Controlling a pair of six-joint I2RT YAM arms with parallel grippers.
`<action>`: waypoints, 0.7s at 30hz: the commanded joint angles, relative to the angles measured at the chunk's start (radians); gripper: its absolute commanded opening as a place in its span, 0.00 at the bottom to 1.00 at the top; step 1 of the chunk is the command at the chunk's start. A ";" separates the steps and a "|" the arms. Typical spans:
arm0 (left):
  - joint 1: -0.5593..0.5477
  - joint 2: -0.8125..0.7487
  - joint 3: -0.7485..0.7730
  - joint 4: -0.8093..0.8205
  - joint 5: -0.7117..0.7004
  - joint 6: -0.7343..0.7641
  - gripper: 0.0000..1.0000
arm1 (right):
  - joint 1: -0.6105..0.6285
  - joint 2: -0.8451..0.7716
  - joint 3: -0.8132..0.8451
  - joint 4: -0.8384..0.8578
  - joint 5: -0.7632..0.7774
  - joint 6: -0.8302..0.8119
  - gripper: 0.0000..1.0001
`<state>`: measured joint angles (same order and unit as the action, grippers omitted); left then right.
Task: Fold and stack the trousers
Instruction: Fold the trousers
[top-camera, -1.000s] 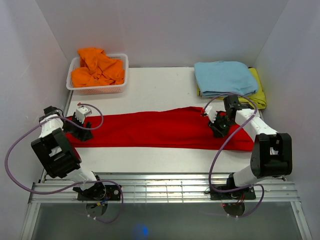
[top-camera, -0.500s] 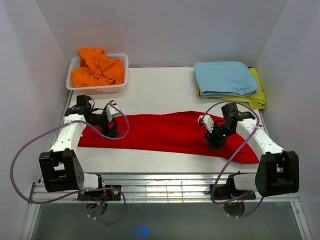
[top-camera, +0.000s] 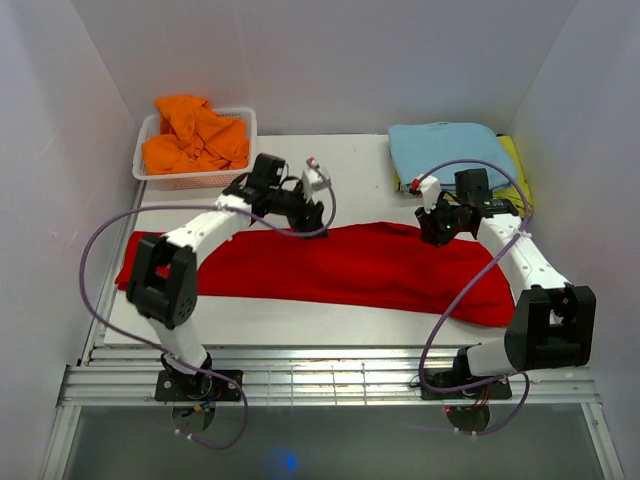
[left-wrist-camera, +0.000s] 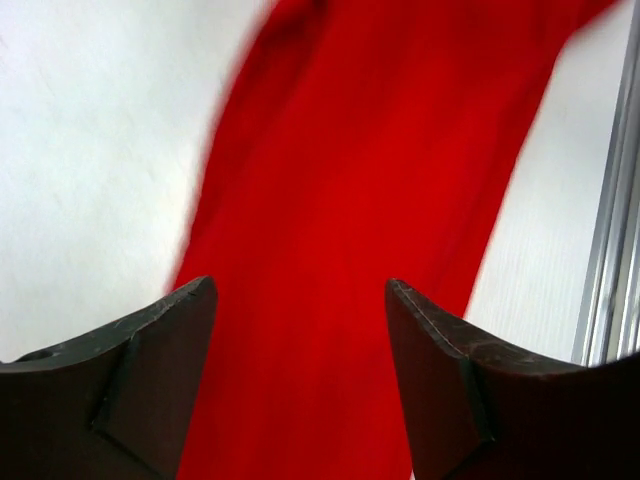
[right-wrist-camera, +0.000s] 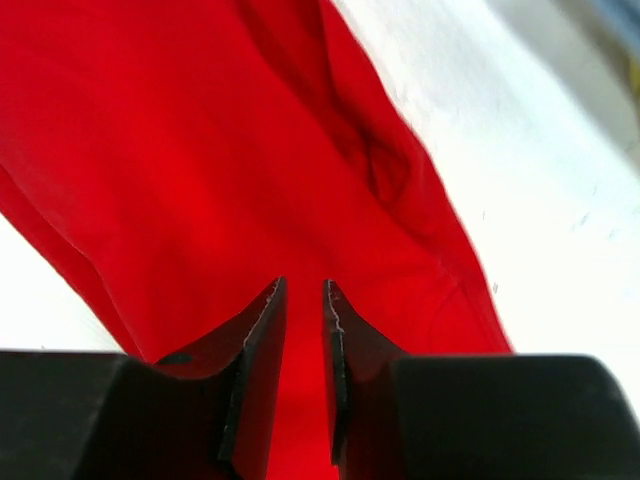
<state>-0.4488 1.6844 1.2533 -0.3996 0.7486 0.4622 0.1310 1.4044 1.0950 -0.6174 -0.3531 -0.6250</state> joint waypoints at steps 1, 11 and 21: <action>-0.014 0.179 0.248 0.134 0.165 -0.409 0.79 | -0.101 -0.047 -0.038 -0.014 0.006 0.042 0.29; -0.093 0.312 0.276 0.303 0.152 -0.619 0.83 | -0.211 0.102 0.187 -0.153 -0.087 -0.027 0.40; -0.195 0.087 -0.136 0.180 -0.031 -0.329 0.79 | 0.016 0.320 0.345 -0.082 0.067 0.126 0.52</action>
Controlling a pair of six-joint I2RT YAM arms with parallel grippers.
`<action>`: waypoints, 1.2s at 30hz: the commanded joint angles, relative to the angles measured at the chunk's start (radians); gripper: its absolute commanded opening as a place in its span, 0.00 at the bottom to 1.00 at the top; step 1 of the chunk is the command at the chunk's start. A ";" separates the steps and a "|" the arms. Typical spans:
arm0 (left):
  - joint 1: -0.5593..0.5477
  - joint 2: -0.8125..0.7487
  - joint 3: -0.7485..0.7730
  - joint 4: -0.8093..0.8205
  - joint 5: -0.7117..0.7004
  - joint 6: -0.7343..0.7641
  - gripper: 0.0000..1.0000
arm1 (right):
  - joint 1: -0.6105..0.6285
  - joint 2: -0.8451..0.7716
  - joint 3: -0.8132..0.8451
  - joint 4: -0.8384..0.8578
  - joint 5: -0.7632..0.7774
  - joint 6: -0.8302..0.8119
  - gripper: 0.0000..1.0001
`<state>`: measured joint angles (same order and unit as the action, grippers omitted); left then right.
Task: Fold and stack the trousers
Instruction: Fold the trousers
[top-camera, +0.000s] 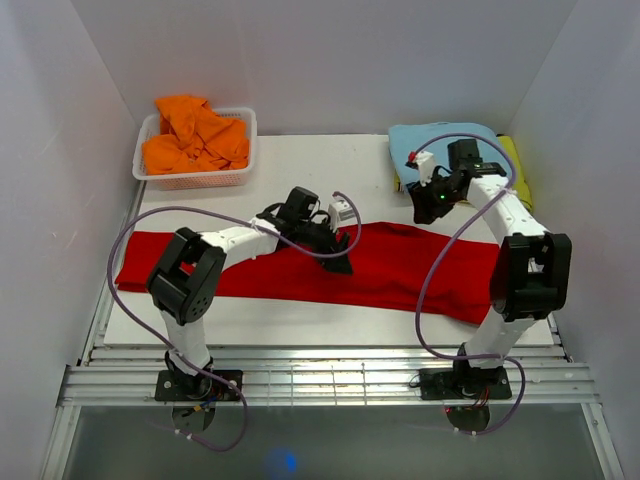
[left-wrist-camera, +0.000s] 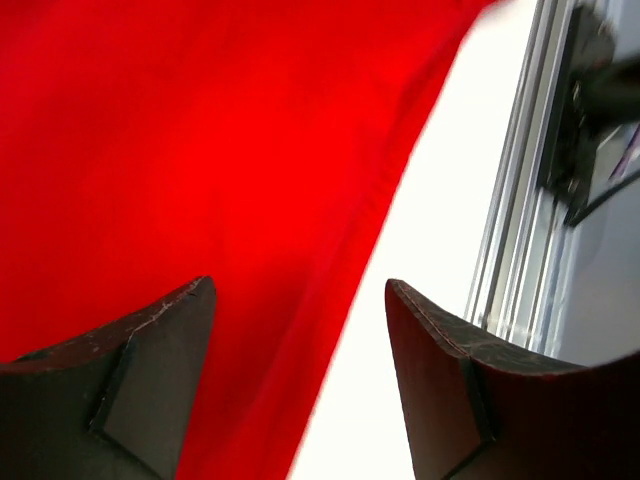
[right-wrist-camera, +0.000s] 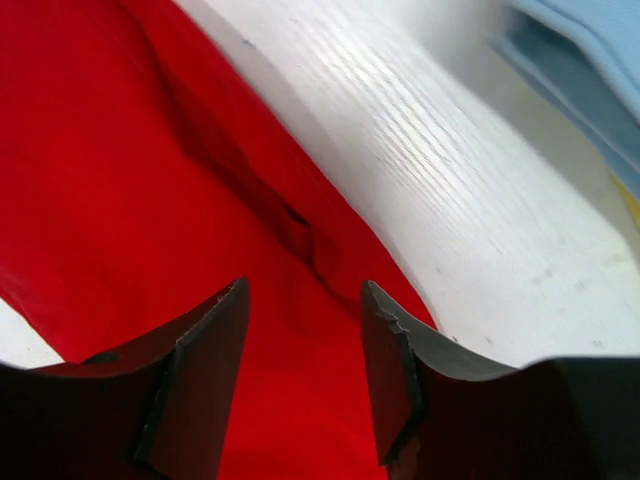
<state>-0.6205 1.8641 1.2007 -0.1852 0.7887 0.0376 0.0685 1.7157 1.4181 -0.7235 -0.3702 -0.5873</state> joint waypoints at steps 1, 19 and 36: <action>-0.027 -0.115 -0.105 -0.037 -0.086 0.108 0.79 | 0.129 0.019 0.015 0.053 0.114 0.096 0.55; -0.028 -0.100 -0.202 -0.011 -0.235 0.087 0.76 | 0.324 0.188 0.044 0.091 0.451 0.185 0.45; -0.012 -0.142 -0.217 0.000 -0.164 0.108 0.68 | 0.344 0.266 0.030 0.176 0.657 0.055 0.74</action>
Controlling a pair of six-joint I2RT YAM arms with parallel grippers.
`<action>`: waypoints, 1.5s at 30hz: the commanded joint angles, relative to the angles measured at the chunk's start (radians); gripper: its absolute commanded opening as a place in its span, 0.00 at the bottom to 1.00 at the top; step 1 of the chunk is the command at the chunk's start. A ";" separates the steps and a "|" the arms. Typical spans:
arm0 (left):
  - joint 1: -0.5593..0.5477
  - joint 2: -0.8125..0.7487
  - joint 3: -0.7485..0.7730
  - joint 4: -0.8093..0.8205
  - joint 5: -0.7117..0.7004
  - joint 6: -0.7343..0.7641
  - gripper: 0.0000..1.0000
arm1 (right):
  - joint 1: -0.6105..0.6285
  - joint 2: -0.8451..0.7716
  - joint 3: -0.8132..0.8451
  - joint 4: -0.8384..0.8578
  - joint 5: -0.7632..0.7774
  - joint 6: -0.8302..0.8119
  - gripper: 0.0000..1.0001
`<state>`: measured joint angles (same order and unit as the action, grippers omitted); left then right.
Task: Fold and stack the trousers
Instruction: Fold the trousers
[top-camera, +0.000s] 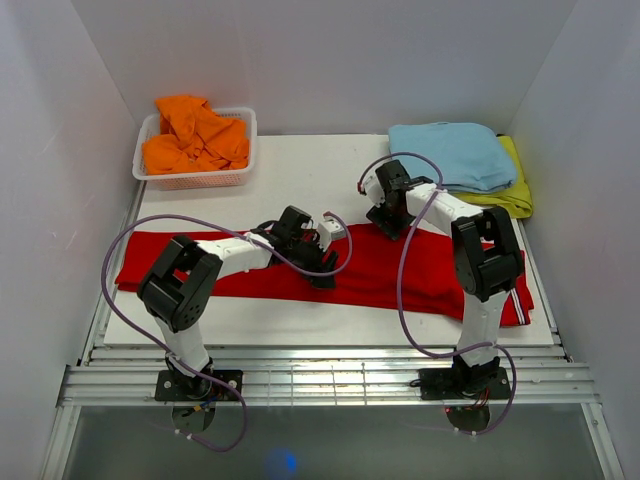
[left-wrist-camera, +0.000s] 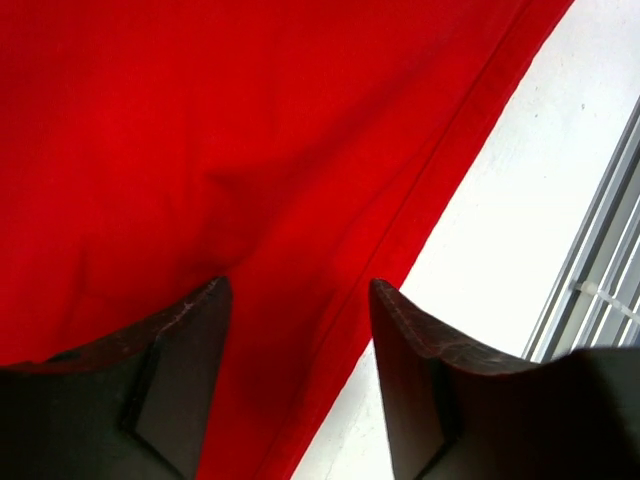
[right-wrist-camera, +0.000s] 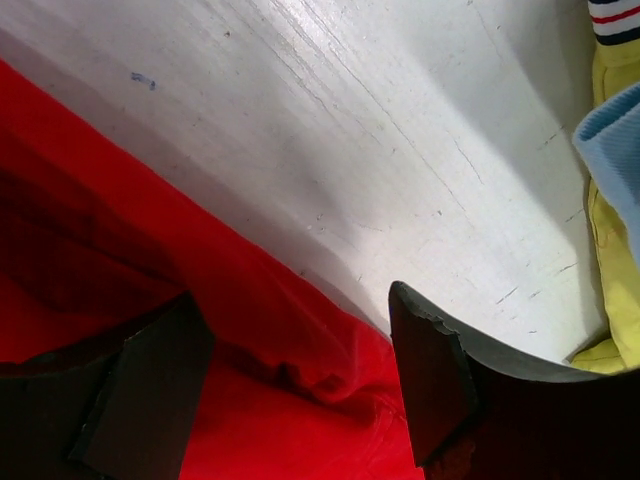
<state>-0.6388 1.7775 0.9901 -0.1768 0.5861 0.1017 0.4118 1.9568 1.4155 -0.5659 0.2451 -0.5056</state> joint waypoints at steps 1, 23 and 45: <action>0.007 -0.043 -0.001 -0.035 0.044 0.067 0.66 | 0.001 0.030 0.036 0.018 0.048 -0.033 0.74; 0.008 -0.124 -0.206 -0.121 -0.017 0.240 0.58 | -0.041 0.197 0.281 0.204 0.342 -0.514 0.80; 0.008 -0.148 -0.226 -0.223 -0.035 0.397 0.47 | -0.171 -0.038 0.389 -0.210 -0.214 -0.383 0.95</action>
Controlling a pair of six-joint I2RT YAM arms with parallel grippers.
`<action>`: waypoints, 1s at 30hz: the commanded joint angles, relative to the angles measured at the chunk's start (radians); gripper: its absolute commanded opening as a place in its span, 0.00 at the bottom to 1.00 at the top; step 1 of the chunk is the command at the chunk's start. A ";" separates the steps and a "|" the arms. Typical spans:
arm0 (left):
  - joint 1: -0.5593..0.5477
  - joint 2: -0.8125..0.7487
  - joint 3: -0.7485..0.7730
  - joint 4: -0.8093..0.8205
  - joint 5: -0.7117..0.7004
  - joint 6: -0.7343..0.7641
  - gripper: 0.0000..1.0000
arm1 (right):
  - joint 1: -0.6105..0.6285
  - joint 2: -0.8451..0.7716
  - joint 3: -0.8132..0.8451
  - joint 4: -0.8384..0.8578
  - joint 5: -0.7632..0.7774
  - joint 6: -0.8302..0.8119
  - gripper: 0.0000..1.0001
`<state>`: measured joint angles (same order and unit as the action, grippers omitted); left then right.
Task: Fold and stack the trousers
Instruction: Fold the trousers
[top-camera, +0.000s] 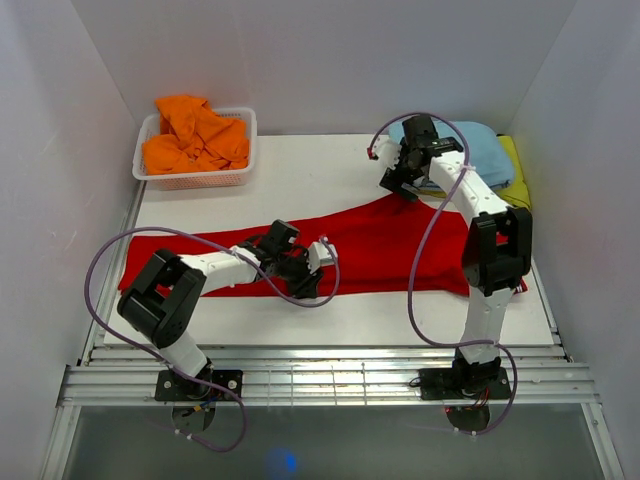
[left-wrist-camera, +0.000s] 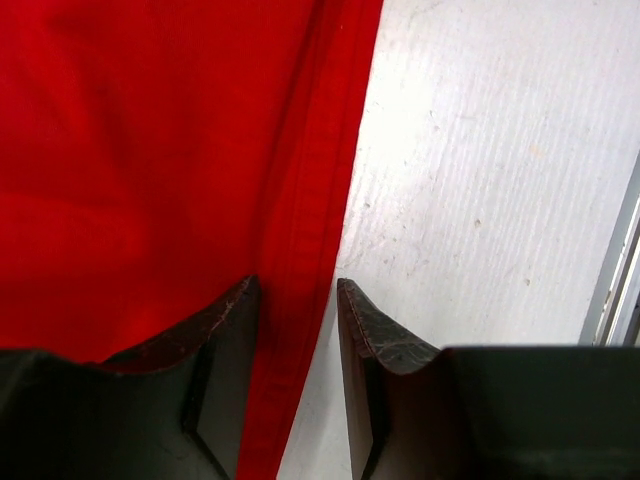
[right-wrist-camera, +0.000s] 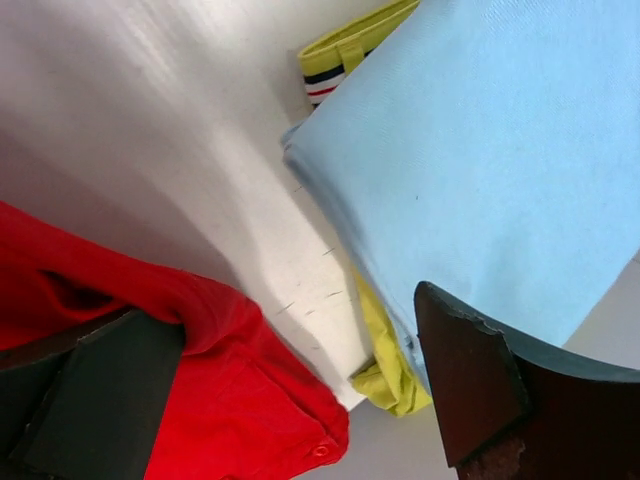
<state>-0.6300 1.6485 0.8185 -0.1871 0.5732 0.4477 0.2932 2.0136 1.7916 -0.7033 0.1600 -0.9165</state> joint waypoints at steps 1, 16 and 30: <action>0.000 -0.029 -0.061 -0.224 -0.019 0.065 0.47 | -0.061 -0.101 0.002 -0.084 -0.149 0.037 0.94; 0.000 -0.025 -0.001 -0.373 -0.015 0.154 0.62 | -0.167 0.054 0.182 -0.228 -0.221 0.136 0.95; 0.310 -0.273 0.191 -0.380 0.267 -0.240 0.78 | -0.178 -0.068 0.220 -0.217 -0.321 0.182 0.90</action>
<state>-0.4816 1.4002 0.9348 -0.5468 0.7589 0.3511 0.1249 2.0254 2.0182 -0.9573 -0.1593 -0.7395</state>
